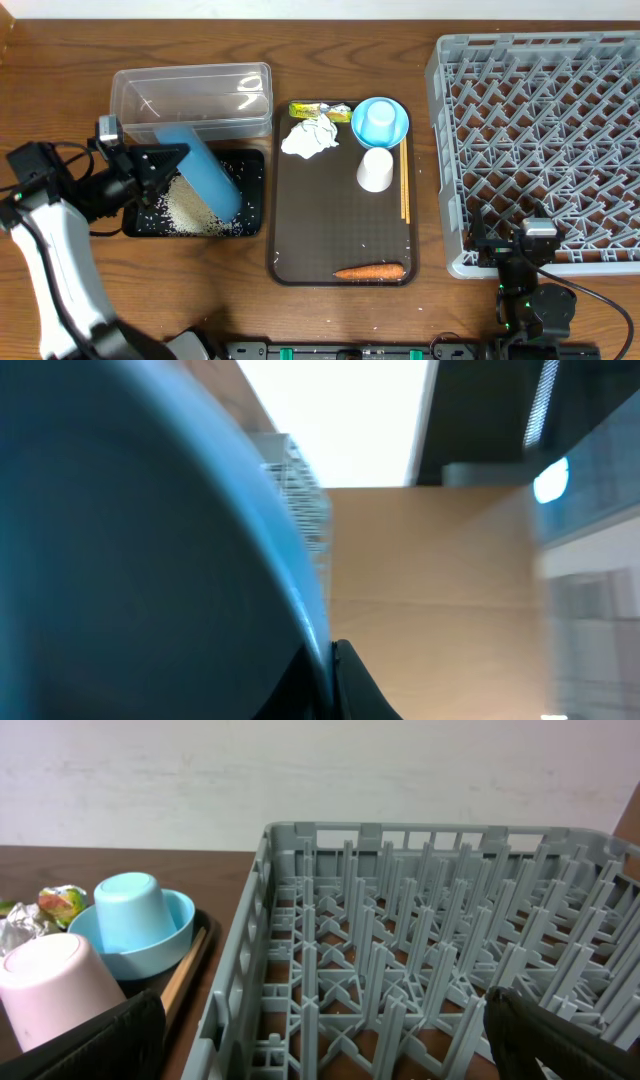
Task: Sort waste into correct bins and load items into the dishwasher rack
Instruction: 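Tilt the blue bowl with the left gripper to pour rice onto black tray, then carry the empty blue bowl back and set it on the dark tray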
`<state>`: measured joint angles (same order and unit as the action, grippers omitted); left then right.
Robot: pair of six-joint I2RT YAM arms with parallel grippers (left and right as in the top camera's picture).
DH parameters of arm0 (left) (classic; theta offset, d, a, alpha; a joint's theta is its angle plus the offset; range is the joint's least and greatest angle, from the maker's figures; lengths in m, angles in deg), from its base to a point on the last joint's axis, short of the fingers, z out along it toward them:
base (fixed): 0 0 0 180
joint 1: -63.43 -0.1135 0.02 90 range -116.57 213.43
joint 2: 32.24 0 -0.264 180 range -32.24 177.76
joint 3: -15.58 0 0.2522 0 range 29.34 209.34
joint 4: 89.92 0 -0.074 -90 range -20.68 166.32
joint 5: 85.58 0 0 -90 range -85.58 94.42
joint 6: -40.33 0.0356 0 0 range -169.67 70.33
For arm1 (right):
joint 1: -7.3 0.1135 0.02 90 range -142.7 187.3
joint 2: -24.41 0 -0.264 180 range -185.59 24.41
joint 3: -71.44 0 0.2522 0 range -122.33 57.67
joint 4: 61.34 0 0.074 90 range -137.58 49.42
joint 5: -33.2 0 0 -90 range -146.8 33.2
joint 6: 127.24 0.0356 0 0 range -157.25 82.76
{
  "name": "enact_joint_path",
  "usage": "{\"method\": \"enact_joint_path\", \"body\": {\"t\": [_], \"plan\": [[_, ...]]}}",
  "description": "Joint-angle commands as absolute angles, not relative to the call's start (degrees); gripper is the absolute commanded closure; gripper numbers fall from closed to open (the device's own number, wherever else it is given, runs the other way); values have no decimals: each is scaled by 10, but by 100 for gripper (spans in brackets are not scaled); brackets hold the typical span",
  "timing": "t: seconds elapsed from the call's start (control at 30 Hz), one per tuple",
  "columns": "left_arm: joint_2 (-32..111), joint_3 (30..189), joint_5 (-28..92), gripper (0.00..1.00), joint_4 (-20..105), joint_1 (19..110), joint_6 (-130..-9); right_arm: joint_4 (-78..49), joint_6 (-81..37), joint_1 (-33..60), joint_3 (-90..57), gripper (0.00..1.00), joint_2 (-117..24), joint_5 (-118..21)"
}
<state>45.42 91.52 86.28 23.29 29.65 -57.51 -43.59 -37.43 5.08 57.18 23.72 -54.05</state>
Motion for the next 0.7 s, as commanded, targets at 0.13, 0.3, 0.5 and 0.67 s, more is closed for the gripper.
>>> {"method": "enact_joint_path", "body": {"t": [0.13,0.3,0.5,0.67], "plan": [[296,938,568,94,230,400,-667,-435,-364,51,574,1,240,-544],[225,938,417,94,234,558,-715,-435,-364,51,574,1,240,-544],[232,937,243,94,250,778,-763,-435,-364,51,574,1,240,-544],[300,937,168,94,294,936,-792,-435,-364,51,574,1,240,-544]]}}
